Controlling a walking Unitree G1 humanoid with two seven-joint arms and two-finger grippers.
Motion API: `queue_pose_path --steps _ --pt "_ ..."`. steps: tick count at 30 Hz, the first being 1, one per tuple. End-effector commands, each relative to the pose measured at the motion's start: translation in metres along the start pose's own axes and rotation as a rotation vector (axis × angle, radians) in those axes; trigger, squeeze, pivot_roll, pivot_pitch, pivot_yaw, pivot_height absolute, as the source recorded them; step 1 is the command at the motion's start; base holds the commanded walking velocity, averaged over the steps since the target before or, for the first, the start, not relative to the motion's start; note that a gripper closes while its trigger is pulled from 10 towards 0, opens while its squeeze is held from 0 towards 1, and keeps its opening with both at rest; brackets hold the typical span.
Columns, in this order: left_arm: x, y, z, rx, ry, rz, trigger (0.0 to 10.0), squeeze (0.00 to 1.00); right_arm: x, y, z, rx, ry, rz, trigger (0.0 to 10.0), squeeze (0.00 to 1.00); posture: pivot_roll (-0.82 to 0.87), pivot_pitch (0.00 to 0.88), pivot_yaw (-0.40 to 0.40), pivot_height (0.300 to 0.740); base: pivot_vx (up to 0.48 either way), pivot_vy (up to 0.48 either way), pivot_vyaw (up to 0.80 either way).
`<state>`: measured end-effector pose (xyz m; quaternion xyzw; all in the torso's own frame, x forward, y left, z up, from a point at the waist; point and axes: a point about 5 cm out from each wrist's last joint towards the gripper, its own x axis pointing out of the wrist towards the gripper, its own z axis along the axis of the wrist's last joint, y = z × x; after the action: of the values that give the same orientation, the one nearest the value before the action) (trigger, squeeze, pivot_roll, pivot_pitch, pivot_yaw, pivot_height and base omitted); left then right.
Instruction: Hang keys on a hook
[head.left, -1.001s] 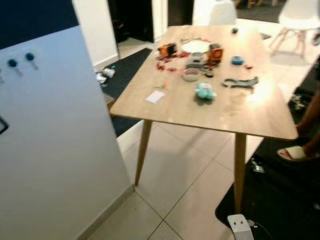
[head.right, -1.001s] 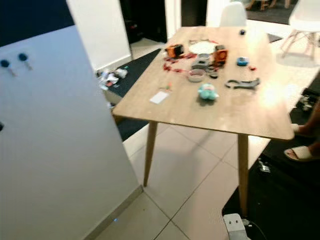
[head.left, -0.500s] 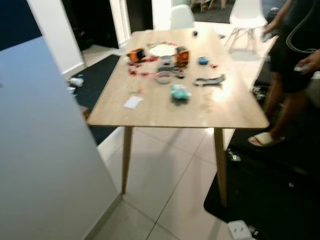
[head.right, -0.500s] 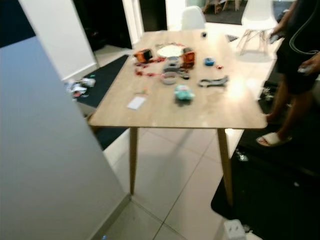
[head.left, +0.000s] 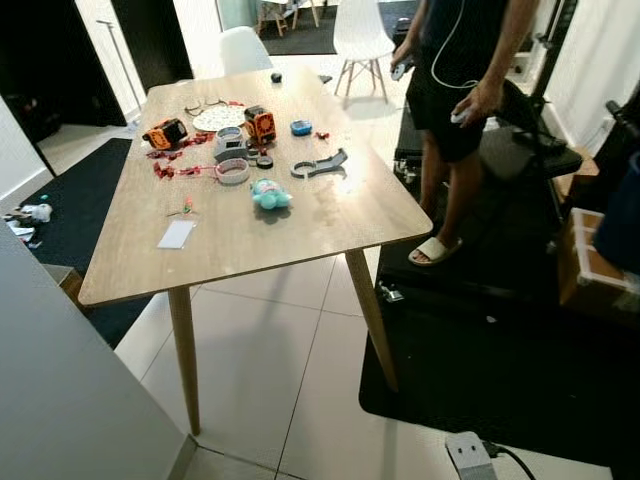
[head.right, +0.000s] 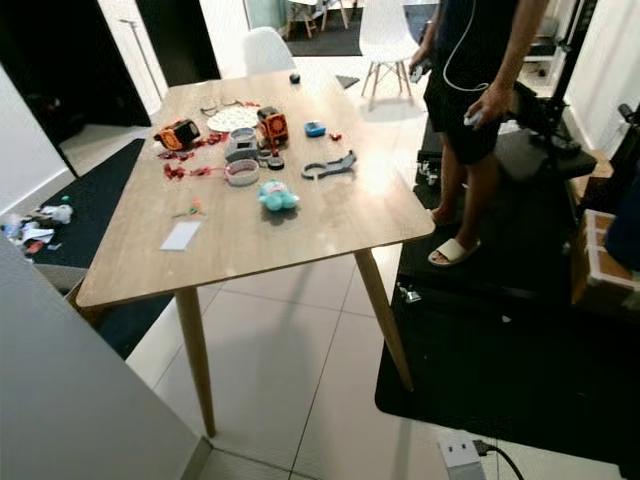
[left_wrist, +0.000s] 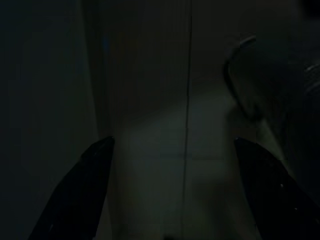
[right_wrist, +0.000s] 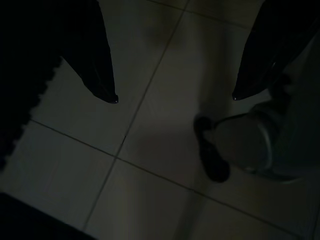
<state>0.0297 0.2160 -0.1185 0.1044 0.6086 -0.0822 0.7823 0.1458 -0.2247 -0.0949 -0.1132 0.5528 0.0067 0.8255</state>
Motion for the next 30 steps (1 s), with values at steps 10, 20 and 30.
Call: queue_pose_path --steps 10,20,30 --pt "-0.0014 0.0057 -0.0034 0.0 0.017 0.004 10.0 0.0 -0.0005 -0.0014 -0.0047 -0.03 0.012 0.002 10.0 0.0 -0.12 0.0 0.091 0.74 0.0 0.0 -0.46" --pt "-0.001 0.0051 -0.0028 0.007 0.025 -0.007 10.0 0.0 -0.0006 -0.0016 -0.0052 -0.058 0.014 0.009 10.0 0.0 -0.12 0.0 0.087 0.74 0.0 0.0 0.0" --pt "-0.0005 0.0052 -0.0019 0.025 0.036 -0.005 10.0 0.0 -0.0005 -0.0012 -0.0035 -0.075 0.006 0.016 10.0 0.0 -0.12 0.0 0.085 0.74 0.0 0.0 0.0"
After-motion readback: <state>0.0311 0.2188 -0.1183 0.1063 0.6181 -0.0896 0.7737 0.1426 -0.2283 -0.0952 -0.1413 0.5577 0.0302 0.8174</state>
